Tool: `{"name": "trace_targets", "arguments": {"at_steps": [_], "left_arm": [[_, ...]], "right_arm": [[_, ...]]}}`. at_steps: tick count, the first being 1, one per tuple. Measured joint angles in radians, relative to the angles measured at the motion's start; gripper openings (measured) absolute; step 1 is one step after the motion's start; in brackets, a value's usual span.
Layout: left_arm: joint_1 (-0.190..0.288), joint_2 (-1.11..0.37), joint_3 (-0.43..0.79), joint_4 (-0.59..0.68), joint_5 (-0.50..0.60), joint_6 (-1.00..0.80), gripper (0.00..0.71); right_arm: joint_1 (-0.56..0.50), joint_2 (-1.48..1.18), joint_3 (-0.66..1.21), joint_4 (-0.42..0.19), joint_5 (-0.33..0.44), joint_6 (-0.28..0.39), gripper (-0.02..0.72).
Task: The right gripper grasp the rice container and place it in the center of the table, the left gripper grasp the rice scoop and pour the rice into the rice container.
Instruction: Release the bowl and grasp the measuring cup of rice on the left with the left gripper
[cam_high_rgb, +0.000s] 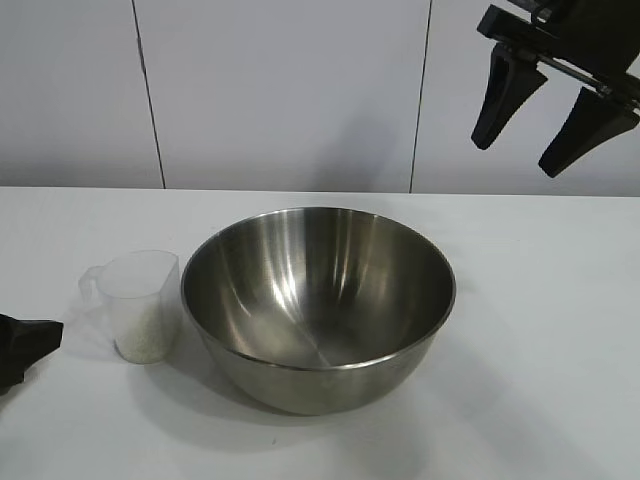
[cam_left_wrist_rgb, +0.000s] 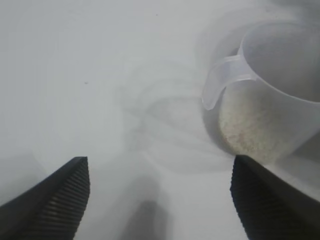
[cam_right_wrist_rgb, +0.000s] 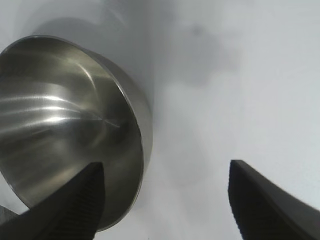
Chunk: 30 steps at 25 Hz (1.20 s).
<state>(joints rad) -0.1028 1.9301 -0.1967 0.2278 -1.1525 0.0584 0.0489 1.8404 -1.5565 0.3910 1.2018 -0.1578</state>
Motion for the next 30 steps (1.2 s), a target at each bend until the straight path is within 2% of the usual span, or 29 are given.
{"name": "trace_targets", "arguments": {"at_steps": [10,21,26,30], "left_arm": [[0.000,0.157,-0.063,0.013,-0.007,0.009,0.561],[0.000,0.181,-0.203,0.061,-0.004,-0.009,0.561],[0.000,0.198,-0.252,0.073,0.000,-0.073,0.558],[0.000,0.198,-0.283,0.083,0.000,-0.094,0.529]], "right_arm": [[0.000,0.000,0.000,0.003,-0.008,0.000,0.484],[0.000,0.000,0.000,0.003,-0.016,0.000,0.484],[0.000,0.000,0.000,0.003,-0.016,0.000,0.484],[0.000,0.000,0.000,0.003,-0.016,0.000,0.484]]}}
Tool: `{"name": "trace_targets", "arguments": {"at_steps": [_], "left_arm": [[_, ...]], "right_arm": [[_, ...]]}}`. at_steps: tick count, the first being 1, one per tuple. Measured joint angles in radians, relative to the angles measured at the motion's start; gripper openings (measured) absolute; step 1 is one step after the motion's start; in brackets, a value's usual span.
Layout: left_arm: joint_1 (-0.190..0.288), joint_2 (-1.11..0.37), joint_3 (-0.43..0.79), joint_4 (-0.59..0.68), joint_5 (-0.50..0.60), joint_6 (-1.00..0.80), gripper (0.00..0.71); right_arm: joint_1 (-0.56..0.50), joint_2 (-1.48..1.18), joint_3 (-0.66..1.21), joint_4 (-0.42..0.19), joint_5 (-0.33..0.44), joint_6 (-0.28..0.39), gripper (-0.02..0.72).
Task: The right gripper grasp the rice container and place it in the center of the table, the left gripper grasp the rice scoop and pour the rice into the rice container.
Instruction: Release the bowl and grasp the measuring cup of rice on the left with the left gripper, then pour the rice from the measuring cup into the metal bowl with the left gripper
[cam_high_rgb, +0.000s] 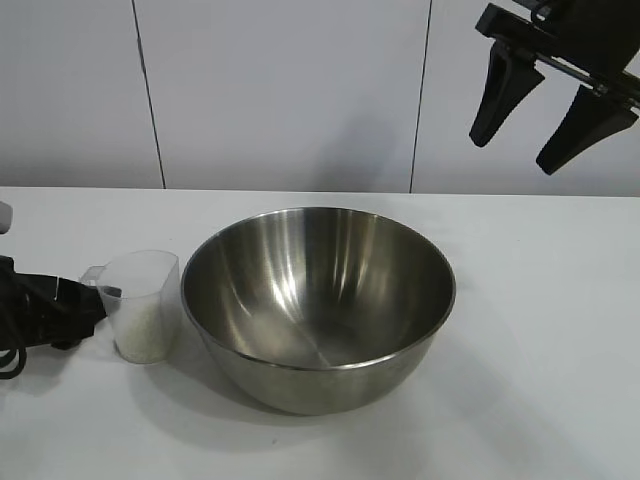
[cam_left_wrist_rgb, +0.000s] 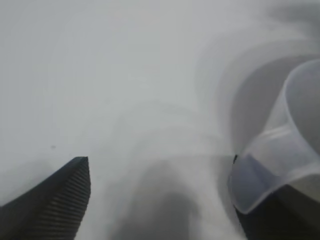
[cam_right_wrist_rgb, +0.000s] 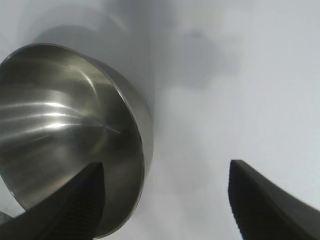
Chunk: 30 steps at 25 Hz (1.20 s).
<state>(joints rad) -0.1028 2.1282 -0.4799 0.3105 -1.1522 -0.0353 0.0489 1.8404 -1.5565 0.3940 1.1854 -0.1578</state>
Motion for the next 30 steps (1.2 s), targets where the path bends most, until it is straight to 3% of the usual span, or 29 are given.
{"name": "trace_targets", "arguments": {"at_steps": [3,7,9,18,24,26,30], "left_arm": [[0.000,0.000,-0.010,0.025,0.000,-0.004,0.430],[0.000,0.000,-0.011,0.071,0.000,-0.004,0.110],[0.000,-0.004,-0.011,0.087,0.000,-0.005,0.046],[0.000,-0.200,-0.010,0.112,0.022,-0.139,0.006],[-0.016,-0.418,-0.018,0.225,0.236,-0.238,0.006],[-0.064,-0.468,-0.039,0.252,0.320,-0.256,0.006],[-0.219,-0.494,-0.108,0.263,0.425,-0.260,0.005]], "right_arm": [[0.000,0.000,0.000,0.000,0.000,0.000,0.484],[0.000,0.000,0.000,0.000,-0.004,0.000,0.484],[0.000,0.000,0.000,0.000,-0.005,0.000,0.484],[0.000,0.000,0.000,0.000,-0.008,0.000,0.484],[0.000,0.000,0.000,0.000,-0.010,0.000,0.484],[0.000,0.000,0.000,0.000,-0.010,0.000,0.484],[0.000,0.000,0.000,0.000,-0.010,0.000,0.484]]}}
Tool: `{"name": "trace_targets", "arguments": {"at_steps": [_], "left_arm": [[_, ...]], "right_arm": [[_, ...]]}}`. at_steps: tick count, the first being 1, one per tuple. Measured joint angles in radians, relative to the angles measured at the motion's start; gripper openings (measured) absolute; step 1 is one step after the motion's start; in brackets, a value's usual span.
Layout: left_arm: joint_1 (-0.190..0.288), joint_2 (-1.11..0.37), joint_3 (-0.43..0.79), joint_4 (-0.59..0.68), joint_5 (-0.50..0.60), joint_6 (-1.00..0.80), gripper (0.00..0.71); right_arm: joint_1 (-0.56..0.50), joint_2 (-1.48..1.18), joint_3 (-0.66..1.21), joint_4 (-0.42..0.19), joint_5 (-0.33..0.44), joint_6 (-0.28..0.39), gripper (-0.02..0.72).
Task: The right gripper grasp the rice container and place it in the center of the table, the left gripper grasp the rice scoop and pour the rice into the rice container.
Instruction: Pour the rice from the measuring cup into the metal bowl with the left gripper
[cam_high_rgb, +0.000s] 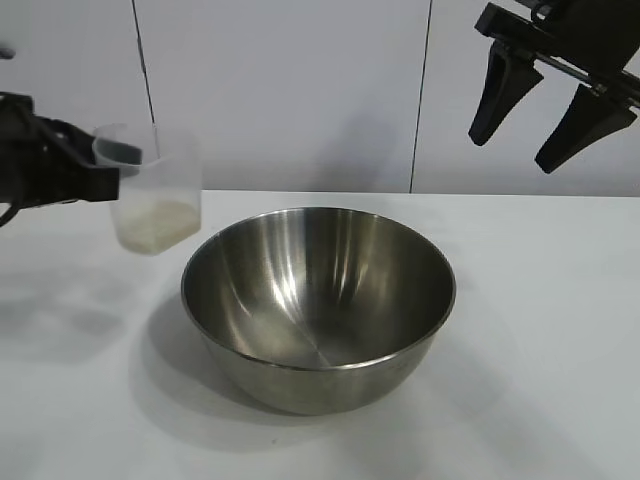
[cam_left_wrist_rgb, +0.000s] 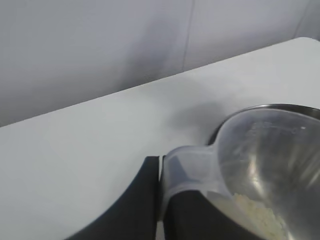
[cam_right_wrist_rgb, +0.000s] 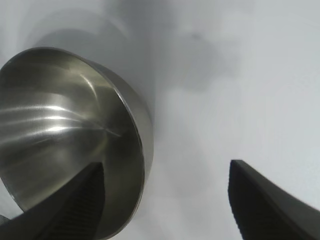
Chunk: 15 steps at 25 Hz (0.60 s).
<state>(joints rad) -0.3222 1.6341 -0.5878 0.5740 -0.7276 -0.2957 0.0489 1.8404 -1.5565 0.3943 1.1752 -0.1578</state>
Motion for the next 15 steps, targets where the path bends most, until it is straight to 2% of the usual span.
{"name": "trace_targets", "arguments": {"at_steps": [4,8,12,15], "left_arm": [[-0.141,0.027,-0.097,-0.030,0.118,0.101,0.005],[-0.209,0.077,-0.167,-0.202,0.237,0.453,0.003],[-0.261,0.099,-0.181,-0.559,0.275,1.013,0.003],[-0.338,0.099,-0.183,-0.860,0.195,1.510,0.003]], "right_arm": [[0.000,0.000,0.000,0.001,0.000,0.000,0.484],[0.000,0.000,0.000,0.001,-0.004,0.000,0.484],[0.000,0.000,0.000,0.001,-0.012,0.000,0.484],[0.000,0.000,0.000,0.001,-0.018,0.000,0.484]]}}
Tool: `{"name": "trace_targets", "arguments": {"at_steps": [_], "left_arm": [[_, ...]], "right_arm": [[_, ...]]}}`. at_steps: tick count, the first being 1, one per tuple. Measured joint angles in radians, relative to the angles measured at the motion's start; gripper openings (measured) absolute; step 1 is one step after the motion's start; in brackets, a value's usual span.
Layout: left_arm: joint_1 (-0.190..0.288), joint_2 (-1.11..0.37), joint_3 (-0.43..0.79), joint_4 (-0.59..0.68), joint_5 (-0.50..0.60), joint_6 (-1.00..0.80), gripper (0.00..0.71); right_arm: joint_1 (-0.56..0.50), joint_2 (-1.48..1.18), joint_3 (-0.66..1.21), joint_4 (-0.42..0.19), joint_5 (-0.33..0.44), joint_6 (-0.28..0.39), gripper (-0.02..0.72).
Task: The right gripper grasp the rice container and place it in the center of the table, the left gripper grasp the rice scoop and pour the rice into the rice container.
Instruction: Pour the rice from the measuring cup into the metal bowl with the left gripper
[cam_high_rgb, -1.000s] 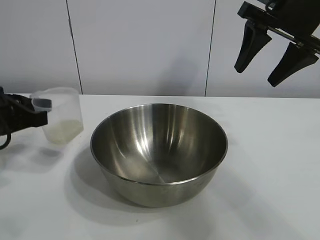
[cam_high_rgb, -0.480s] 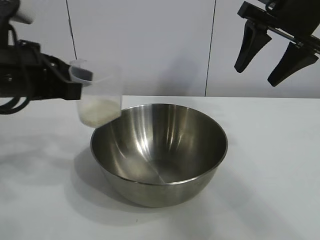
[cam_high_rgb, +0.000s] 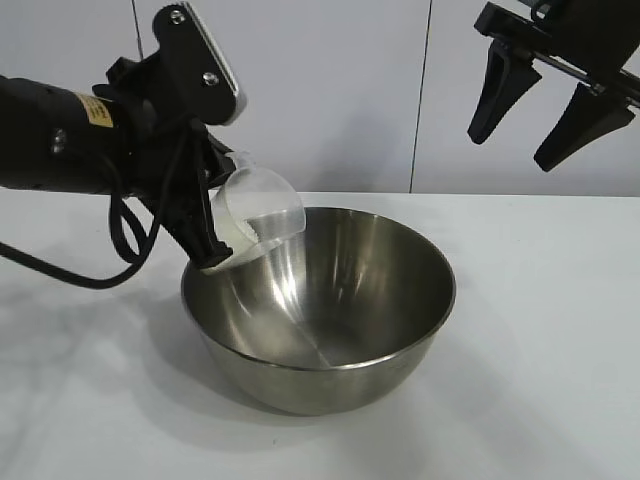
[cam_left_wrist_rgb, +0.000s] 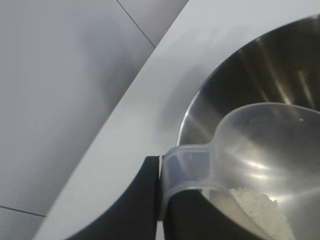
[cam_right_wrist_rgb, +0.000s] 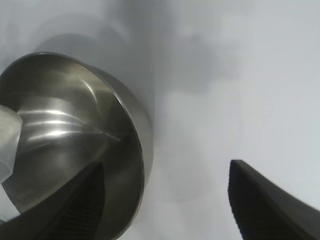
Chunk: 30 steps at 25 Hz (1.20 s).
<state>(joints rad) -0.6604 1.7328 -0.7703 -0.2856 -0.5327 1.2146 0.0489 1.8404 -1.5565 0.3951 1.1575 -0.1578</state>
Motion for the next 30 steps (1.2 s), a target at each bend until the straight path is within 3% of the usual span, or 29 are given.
{"name": "trace_targets", "arguments": {"at_steps": [2,6,11,17,21,30], "left_arm": [[-0.059,0.000,0.000,-0.148,-0.079,0.317,0.003],[-0.135,0.000,-0.017,-0.225,-0.152,0.701,0.003],[-0.148,0.000,-0.029,-0.235,-0.146,1.030,0.003],[-0.148,0.000,-0.029,-0.241,-0.052,1.426,0.003],[-0.148,0.000,-0.029,-0.259,-0.050,1.555,0.003],[-0.148,0.000,-0.029,-0.286,-0.050,1.574,0.003]], "right_arm": [[0.000,0.000,0.000,0.000,-0.005,0.000,0.484],[0.000,0.000,0.000,0.000,-0.015,0.000,0.484],[0.000,0.000,0.000,0.000,-0.017,0.000,0.484],[0.000,0.000,0.000,0.000,-0.020,0.000,0.484],[0.000,0.000,0.000,0.000,-0.024,0.000,0.484],[0.000,0.000,0.000,0.000,-0.024,0.000,0.484]]}}
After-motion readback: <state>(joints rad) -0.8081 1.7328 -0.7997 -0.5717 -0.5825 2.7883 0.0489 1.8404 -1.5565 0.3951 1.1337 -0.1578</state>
